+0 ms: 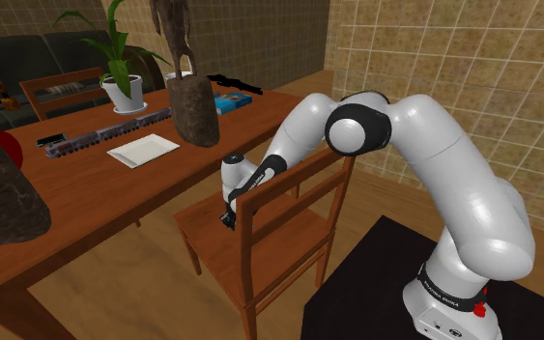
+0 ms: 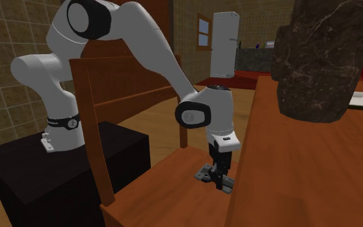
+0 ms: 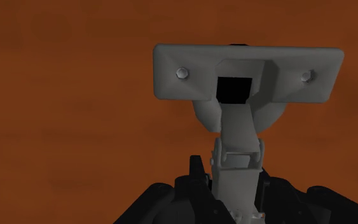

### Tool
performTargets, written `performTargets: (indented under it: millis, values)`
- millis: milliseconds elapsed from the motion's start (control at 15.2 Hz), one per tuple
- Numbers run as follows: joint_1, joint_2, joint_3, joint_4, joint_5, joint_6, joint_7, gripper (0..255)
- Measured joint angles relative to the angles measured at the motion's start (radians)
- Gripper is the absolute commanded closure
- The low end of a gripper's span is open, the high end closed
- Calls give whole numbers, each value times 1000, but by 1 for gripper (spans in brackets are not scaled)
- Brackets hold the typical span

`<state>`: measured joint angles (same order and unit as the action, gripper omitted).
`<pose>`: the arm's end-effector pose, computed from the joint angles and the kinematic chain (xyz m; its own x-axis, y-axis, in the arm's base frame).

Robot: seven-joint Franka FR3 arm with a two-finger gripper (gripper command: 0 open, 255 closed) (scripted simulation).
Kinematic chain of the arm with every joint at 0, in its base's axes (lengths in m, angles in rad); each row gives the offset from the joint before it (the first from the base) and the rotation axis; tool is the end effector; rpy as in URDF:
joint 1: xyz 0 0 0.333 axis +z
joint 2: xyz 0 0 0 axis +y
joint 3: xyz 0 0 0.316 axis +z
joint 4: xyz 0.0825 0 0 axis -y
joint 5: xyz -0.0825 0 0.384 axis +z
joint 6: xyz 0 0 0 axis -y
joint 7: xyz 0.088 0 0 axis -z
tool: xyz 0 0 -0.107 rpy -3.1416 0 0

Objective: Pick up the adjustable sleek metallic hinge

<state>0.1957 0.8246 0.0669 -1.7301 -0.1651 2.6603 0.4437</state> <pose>0.6451 0.1744 0.1168 0.9914 -0.0629 0.1148 -0.0625 -0.9980 -0.0074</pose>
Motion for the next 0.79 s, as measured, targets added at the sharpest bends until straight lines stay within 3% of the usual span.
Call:
performTargets:
  millis: [792]
  values:
    - [-10, -101, 16, -36, 12, -77, -11, 255]
